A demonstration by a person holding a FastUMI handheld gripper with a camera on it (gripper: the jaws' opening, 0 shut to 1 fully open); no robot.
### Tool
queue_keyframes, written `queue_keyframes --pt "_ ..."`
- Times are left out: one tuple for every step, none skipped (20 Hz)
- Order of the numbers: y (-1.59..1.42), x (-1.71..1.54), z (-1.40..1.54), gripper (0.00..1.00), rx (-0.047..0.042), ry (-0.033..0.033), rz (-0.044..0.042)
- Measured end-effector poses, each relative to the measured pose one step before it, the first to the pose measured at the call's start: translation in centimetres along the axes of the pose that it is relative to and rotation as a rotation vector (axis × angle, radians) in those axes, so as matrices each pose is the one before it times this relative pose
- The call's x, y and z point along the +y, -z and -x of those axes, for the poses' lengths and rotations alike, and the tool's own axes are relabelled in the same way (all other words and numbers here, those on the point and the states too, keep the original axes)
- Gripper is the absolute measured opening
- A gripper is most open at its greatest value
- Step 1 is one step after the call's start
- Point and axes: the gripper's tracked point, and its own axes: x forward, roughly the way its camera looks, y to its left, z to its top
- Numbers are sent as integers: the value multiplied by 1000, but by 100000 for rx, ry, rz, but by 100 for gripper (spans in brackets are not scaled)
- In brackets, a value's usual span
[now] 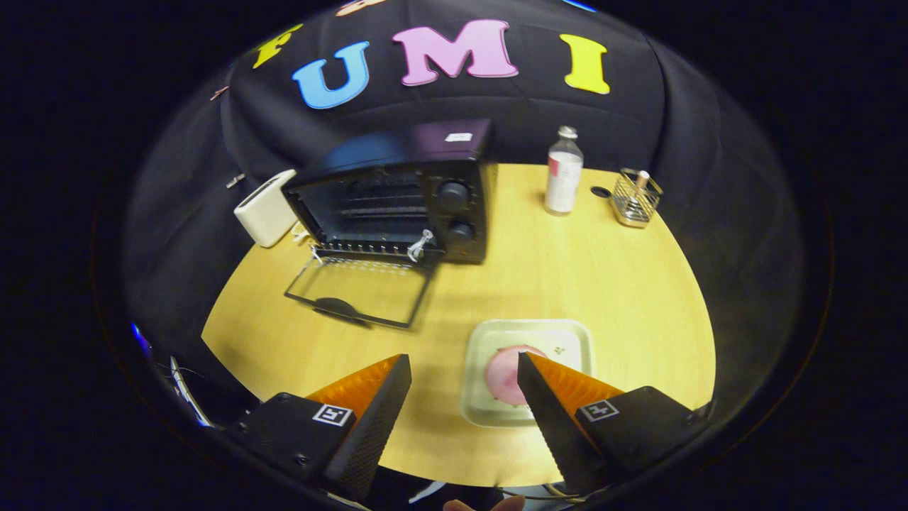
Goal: Open the toaster oven, put the food inside, and close the toaster oven door.
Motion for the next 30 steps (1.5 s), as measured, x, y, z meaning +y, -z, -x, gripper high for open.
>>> queue_keyframes --pt "597 -1817 -278 100 4000 739 -1108" --pt "508 -1698 -365 99 4209 644 -1023" --pt "473 -1669 -546 100 4053 721 -633" --pt "368 -1377 -749 100 4088 578 -74" --pt "362 -1190 -950 100 3887 -36 16" --pt "157 -963 -934 100 3704 -291 -67" --pt "236 -828 -1211 97 3995 -581 -276" --pt "102 -497 -903 96 3530 -498 -567" --pt "99 -435 -996 89 3186 -888 -193" --pt "-4 -250 -728 85 2824 -635 52" --pt "122 -85 -663 78 2960 -819 -519" --pt "235 -36 -523 75 3423 -1115 -948" --pt "114 19 -491 68 2428 -1230 -856" --pt "33 -173 -297 65 1943 -669 -776" --pt "123 -147 -294 60 1412 -242 -897" --pt "-249 165 188 60 92 -980 -1621" --pt "74 -69 -337 59 976 387 -1107" --pt "-54 -456 137 52 20 1779 -502" --pt "176 -672 -219 46 900 2760 599" --pt "-105 -317 133 37 -284 247 295" --pt "-40 82 74 21 141 -982 -864" --pt "92 76 -149 17 709 -2376 -508" --pt "31 0 -116 14 298 -2641 -1014" --pt "-67 19 -254 11 -374 -3147 -1648" --pt "-152 58 251 9 -712 -3322 -2040" --pt "27 -20 64 9 -207 -3237 -2358" --pt "182 26 147 8 -471 -3696 -3534" --pt "-121 148 76 6 -217 -4823 -2688" --pt "-4 75 -62 6 -358 -4315 -1990" --pt "-126 75 166 6 -1210 -4232 -2209"
